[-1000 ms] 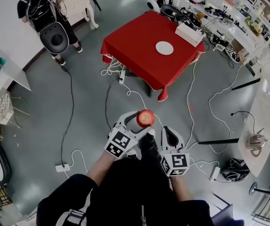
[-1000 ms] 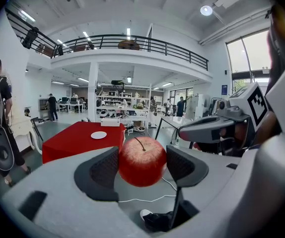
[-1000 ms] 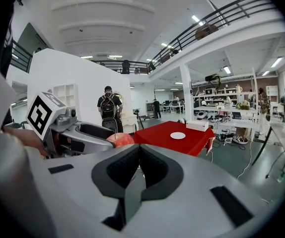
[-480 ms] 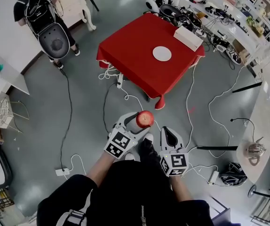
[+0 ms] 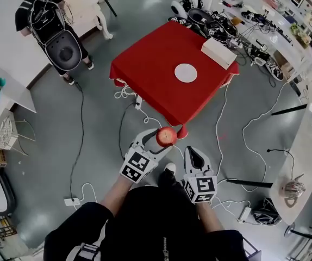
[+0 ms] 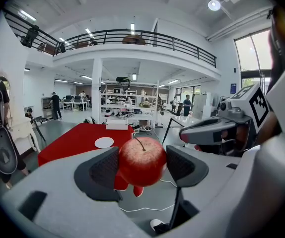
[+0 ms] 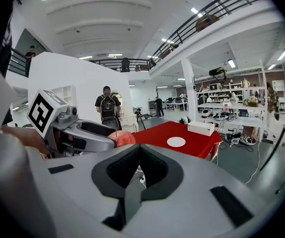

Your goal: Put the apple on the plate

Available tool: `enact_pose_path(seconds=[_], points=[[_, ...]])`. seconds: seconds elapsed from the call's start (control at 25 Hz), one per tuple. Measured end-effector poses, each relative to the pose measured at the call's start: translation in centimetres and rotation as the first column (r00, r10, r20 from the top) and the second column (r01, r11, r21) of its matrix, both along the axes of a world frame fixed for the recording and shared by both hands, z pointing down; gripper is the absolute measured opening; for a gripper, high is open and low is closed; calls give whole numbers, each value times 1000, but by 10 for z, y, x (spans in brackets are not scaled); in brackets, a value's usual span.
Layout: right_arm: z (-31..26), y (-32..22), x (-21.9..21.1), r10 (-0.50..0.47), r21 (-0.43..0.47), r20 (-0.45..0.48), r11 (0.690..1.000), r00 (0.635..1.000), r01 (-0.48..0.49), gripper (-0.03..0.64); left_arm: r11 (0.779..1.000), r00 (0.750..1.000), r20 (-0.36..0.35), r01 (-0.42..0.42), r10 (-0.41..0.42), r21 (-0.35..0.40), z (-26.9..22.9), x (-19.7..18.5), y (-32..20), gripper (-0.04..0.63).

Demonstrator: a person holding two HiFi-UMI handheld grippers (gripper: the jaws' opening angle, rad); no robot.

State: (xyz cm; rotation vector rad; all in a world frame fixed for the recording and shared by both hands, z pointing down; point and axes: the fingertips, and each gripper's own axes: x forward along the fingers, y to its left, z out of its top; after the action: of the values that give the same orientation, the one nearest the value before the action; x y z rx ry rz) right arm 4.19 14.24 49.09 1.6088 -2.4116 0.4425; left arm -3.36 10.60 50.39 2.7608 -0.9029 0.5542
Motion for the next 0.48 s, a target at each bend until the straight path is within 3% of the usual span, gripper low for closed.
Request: enact_pose_path(seconds=[0.48], points=[[17, -40, 43, -46, -33, 33, 998, 998, 47, 11, 998, 998, 33, 60, -59, -7, 9, 35, -41, 305]])
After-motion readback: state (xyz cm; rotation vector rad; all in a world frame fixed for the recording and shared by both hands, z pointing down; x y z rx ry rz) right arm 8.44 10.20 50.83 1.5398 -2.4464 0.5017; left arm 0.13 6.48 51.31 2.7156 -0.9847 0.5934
